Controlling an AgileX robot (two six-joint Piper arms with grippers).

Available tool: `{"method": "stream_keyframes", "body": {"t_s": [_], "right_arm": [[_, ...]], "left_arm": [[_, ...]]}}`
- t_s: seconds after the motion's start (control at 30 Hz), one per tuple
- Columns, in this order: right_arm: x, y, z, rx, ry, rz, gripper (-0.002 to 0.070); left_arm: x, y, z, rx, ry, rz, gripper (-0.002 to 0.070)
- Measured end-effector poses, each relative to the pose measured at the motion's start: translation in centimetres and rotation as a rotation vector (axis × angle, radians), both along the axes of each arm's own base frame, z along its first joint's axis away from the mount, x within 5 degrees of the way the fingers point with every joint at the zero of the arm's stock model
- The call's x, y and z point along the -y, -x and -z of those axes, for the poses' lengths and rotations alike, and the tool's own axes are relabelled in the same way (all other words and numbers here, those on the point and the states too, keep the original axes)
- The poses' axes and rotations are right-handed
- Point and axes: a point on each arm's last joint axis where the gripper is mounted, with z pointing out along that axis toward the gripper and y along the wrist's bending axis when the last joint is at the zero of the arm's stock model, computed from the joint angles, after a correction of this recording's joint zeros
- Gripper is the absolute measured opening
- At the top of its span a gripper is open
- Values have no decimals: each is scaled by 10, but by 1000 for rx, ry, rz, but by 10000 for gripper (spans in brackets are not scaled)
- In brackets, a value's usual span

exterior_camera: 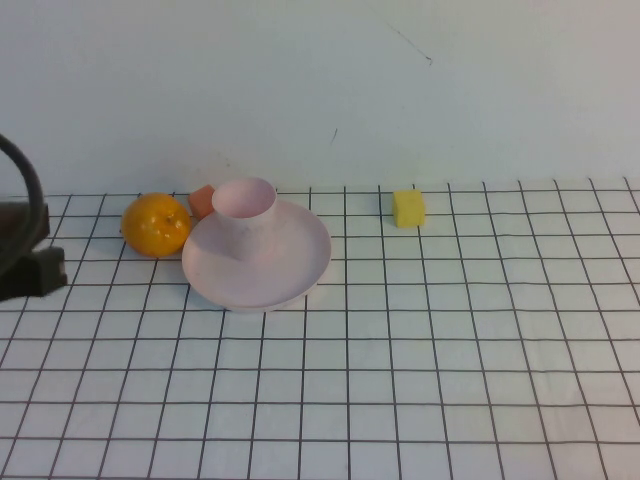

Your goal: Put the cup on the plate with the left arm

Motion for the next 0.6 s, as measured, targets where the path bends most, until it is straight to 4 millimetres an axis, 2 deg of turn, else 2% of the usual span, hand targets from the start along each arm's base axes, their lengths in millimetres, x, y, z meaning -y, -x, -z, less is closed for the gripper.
{"method": "stream_keyframes", "body": {"t_s": [0.3, 0.47, 0.6], "right_arm": [[0, 0, 0, 0, 0, 0, -2], [0, 0, 0, 0, 0, 0, -2], [0, 0, 0, 0, 0, 0, -2]], "left_arm": [[1, 3, 47, -137, 9, 2, -1], [1, 8, 59, -159, -10, 11, -1], [-2, 25, 65, -63, -11, 12, -1]]}}
